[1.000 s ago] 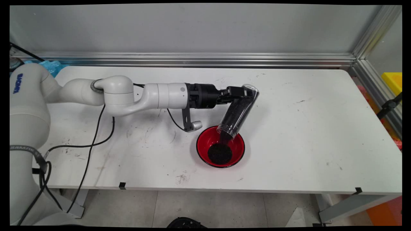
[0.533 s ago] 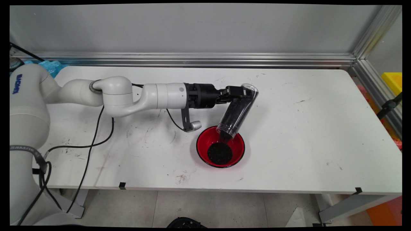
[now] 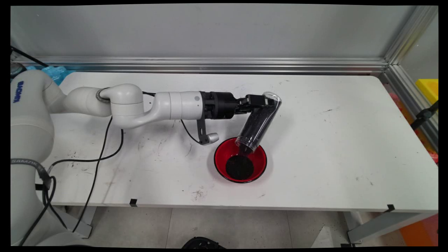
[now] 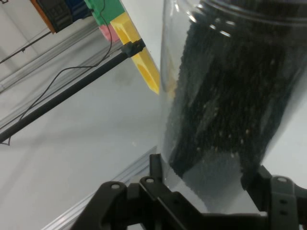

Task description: Pour the black seasoning powder in the red bowl

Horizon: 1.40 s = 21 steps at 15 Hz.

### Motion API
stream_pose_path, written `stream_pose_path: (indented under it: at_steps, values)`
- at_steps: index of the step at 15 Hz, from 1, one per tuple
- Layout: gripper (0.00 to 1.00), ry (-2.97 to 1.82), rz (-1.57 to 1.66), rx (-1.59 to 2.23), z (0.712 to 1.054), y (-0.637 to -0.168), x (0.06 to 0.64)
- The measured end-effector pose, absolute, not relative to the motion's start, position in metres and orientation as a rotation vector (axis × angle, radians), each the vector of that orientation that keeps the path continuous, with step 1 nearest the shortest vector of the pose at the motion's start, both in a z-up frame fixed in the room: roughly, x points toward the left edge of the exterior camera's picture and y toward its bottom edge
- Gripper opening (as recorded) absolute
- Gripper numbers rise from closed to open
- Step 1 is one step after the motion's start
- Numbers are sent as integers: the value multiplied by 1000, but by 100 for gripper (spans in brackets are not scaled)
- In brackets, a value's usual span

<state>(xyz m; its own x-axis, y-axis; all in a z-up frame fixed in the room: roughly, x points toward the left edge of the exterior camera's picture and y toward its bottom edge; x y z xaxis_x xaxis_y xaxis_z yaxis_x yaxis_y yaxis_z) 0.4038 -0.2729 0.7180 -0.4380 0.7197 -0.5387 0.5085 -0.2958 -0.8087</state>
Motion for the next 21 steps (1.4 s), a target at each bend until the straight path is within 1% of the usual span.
stream_pose_path:
  at_steps: [11, 21]
  values:
    - [0, -1804, 1744, -1466, 719, -273, 406]
    - [0, -1962, 1581, -1234, 719, -278, 416]
